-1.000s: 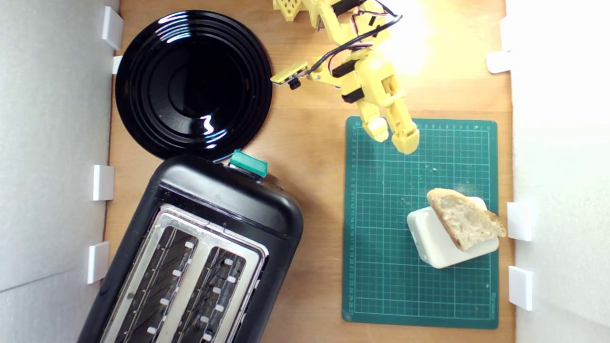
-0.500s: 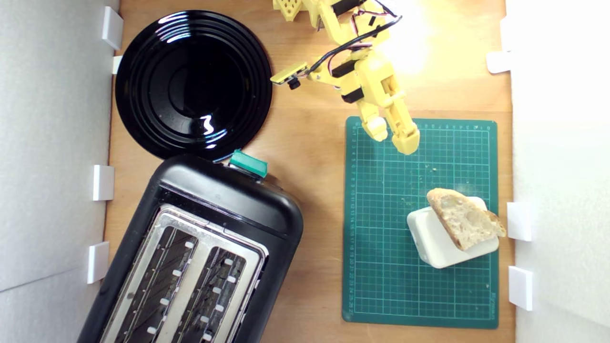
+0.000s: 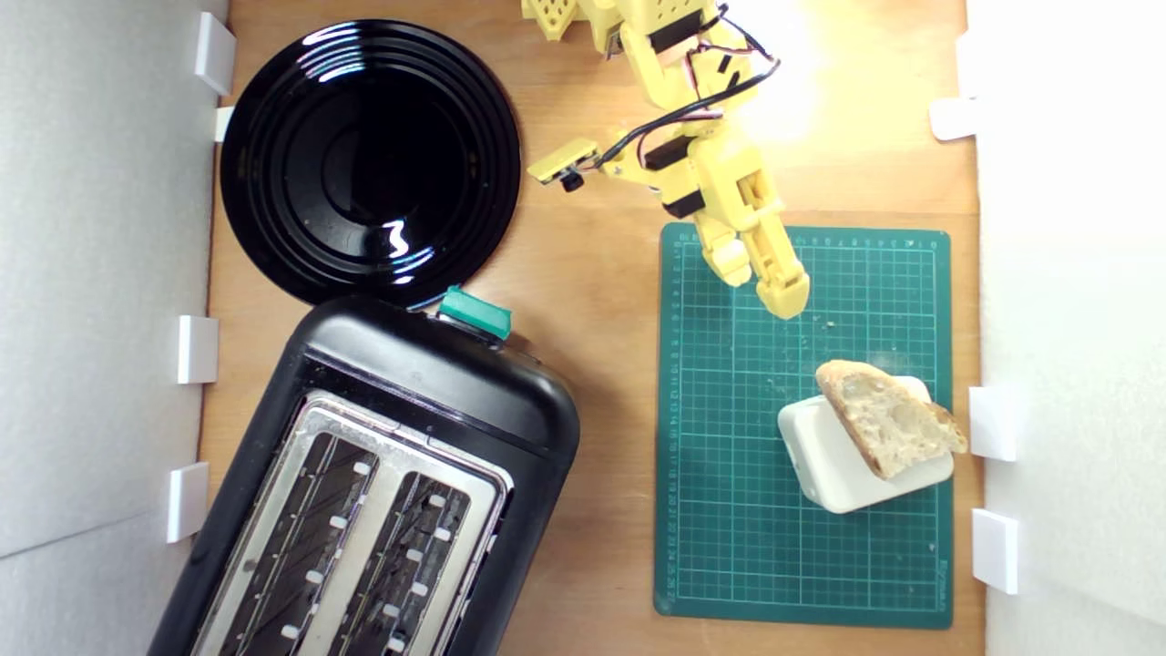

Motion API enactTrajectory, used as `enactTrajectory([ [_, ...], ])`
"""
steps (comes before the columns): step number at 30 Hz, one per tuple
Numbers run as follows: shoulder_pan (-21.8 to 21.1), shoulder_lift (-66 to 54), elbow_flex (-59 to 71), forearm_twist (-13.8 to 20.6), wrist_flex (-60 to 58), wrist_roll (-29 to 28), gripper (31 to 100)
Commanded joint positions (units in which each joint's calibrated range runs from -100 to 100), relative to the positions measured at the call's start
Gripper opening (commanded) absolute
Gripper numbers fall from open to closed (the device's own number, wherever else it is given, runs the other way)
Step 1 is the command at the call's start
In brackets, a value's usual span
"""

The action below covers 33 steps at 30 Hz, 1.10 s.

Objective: Pick bread and place in toaster

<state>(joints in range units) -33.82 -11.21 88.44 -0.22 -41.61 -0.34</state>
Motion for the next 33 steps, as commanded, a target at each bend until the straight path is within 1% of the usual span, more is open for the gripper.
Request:
enactTrajectory([
  [1,-2.6,0.0,-4.6,0.5,-2.0,-2.0,93.1],
  [4,-4.3,0.0,-4.7,0.5,-2.0,-2.1,93.1],
  [8,-4.6,0.0,-4.8,0.5,-2.0,-2.1,93.1],
  [12,-4.0,0.7,-4.8,0.5,-2.0,-2.1,93.1],
  [14,-4.0,2.5,-6.3,0.4,-2.0,-2.0,93.1],
  [15,-3.9,3.4,-7.1,-0.2,-2.0,-2.0,93.1],
  [19,-3.8,5.1,-9.1,-0.3,-2.0,-2.0,93.1],
  [25,-2.4,6.2,-12.0,-0.2,-2.0,-2.0,93.1],
  [33,-2.3,13.8,-19.3,-0.3,-2.0,-1.9,93.1],
])
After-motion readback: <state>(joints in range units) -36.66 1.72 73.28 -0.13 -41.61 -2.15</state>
